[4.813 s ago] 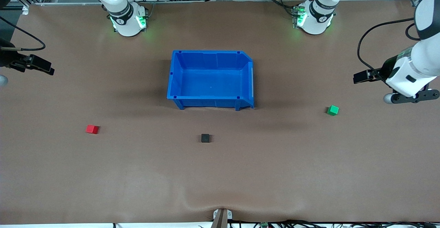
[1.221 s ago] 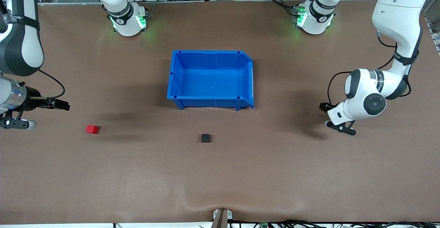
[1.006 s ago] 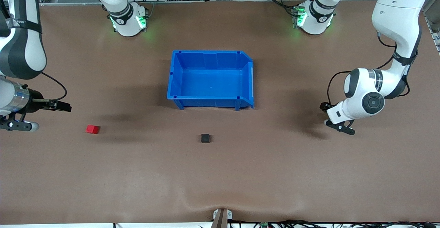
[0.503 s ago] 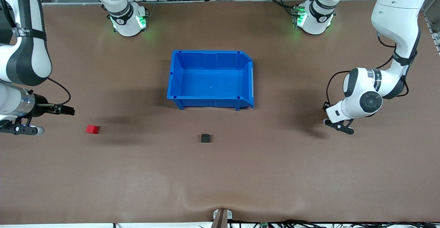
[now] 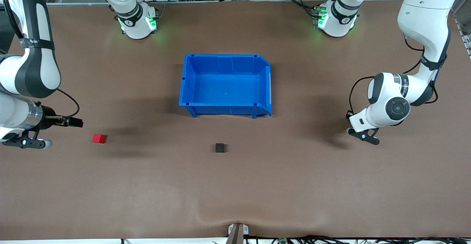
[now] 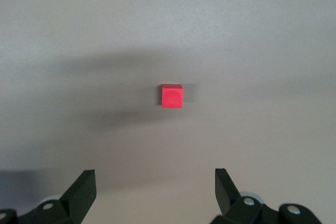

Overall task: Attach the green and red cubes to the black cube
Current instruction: 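Grasp the red cube with the right gripper while the left gripper carries green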

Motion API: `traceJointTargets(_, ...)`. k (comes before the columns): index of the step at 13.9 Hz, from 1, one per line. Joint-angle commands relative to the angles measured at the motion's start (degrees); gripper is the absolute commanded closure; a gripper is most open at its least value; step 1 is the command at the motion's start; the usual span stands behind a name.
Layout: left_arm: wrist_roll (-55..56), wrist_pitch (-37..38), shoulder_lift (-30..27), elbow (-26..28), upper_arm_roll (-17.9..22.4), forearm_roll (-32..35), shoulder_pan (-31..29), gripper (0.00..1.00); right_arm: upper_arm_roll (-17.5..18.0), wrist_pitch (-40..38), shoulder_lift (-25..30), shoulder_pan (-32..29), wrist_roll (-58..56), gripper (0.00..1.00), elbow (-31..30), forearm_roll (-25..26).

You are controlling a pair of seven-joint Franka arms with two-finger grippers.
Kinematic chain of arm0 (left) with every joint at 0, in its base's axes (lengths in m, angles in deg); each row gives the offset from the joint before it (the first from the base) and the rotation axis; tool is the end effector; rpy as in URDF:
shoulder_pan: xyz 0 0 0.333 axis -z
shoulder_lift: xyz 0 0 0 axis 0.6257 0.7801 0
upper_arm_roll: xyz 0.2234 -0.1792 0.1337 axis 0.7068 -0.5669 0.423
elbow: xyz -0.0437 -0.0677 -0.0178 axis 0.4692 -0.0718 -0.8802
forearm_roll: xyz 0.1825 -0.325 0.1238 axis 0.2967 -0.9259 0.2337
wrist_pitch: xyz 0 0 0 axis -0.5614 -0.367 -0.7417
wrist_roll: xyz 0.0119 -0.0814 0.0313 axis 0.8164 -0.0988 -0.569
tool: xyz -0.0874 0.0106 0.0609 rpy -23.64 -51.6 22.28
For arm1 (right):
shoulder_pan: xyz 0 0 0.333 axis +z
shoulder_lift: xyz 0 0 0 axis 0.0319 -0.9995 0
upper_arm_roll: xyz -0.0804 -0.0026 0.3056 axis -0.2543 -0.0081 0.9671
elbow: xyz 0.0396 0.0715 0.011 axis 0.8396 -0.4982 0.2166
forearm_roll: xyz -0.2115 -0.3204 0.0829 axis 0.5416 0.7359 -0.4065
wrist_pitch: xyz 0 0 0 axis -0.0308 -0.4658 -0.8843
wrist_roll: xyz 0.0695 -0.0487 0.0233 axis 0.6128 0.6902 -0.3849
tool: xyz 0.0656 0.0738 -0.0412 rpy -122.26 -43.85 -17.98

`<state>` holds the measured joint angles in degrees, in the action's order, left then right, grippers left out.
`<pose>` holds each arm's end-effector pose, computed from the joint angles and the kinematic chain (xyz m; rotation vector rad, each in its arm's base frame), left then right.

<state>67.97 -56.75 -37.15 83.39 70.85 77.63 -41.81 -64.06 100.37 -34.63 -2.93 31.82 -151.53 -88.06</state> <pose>0.5785 -0.0208 0.1889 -2.9806 0.6704 0.2603 0.6367 -0.0714 0.4042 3.0854 -0.1631 -0.2320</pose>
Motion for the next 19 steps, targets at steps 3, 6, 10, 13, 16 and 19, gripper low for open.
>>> traceJointTargets(3,-0.4,-0.2,-1.1,-2.6,-0.3,0.2,-0.5,1.00,0.6,1.8,-1.3,-0.9,-0.6,0.00,0.0,0.1)
traceJointTargets(6,-0.4,0.5,-1.5,-4.4,-0.3,-0.1,-0.9,1.00,0.6,2.7,-2.3,-1.0,-0.6,0.00,0.0,0.1)
traceJointTargets(10,3.8,2.4,-2.7,-7.7,-0.3,-4.4,-0.9,1.00,0.6,4.6,-3.9,-1.0,-0.6,0.00,0.0,0.1)
traceJointTargets(13,6.4,2.6,-2.6,-9.7,-0.3,-5.9,-1.2,1.00,0.6,4.9,-4.6,-1.1,-0.6,0.00,0.0,0.1)
traceJointTargets(16,9.1,2.6,-2.3,-11.4,-0.3,-11.1,-0.6,1.00,0.6,6.0,-5.2,-1.5,-0.6,0.00,0.0,0.1)
traceJointTargets(19,18.2,2.6,-2.3,-12.0,-0.4,-12.4,0.2,1.00,0.6,7.7,-6.4,-1.8,-0.7,0.00,0.0,0.1)
